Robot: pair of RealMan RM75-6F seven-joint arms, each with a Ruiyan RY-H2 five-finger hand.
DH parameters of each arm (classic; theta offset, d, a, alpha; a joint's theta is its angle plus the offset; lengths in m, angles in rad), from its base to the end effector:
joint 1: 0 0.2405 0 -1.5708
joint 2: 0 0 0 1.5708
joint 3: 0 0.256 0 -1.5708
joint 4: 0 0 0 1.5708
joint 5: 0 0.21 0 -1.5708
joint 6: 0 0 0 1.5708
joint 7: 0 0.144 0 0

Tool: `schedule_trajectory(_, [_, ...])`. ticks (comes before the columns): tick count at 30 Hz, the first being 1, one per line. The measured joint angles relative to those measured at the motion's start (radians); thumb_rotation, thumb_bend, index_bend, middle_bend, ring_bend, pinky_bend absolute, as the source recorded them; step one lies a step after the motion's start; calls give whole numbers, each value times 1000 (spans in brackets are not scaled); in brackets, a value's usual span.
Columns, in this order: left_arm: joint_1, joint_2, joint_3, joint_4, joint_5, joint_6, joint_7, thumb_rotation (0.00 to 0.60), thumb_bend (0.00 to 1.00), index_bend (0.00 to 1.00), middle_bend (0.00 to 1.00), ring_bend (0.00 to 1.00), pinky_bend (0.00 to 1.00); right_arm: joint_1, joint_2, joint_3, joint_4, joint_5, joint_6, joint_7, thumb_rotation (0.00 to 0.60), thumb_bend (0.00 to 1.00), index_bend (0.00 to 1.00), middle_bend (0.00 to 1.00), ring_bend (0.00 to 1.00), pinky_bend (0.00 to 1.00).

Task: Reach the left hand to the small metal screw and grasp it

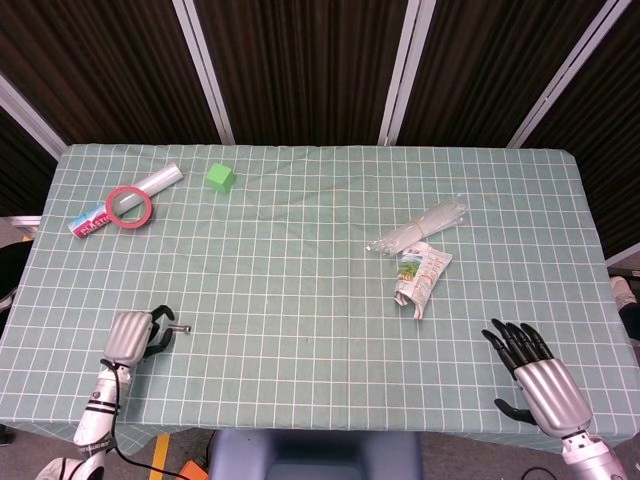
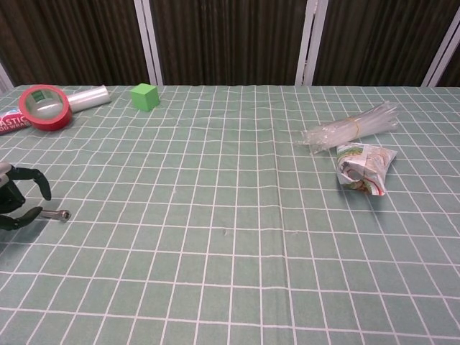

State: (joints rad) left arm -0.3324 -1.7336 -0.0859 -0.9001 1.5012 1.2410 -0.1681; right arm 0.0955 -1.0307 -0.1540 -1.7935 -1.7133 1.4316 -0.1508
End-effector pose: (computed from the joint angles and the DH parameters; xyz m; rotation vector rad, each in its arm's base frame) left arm -0.3168 0.2703 -0.0084 -1.5557 -0.9916 -0.9599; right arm -0.2705 -0.1322 0.1310 1.7264 -0.9411 0.8220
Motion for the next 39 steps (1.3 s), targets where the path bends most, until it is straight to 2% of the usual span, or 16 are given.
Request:
schedule_trajectory(6, [-10, -14, 9, 22, -15, -22, -2, 600, 422, 434, 1000, 1000, 1000, -3, 3, 3, -1, -6, -7, 3, 600, 264, 0, 0, 0, 0])
schedule_trajectory(25, [-24, -37, 20, 71, -37, -46, -15, 600, 422, 520, 1000, 1000, 1000, -14, 7, 14, -7, -9, -20, 2, 600, 264, 0, 0, 0, 0])
schedule_trajectory(39, [-24, -24, 20, 42, -34, -14, -19, 600, 423, 545, 1000, 1000, 1000, -18, 8, 20, -10, -8, -30, -3, 600, 265, 0, 0, 0, 0])
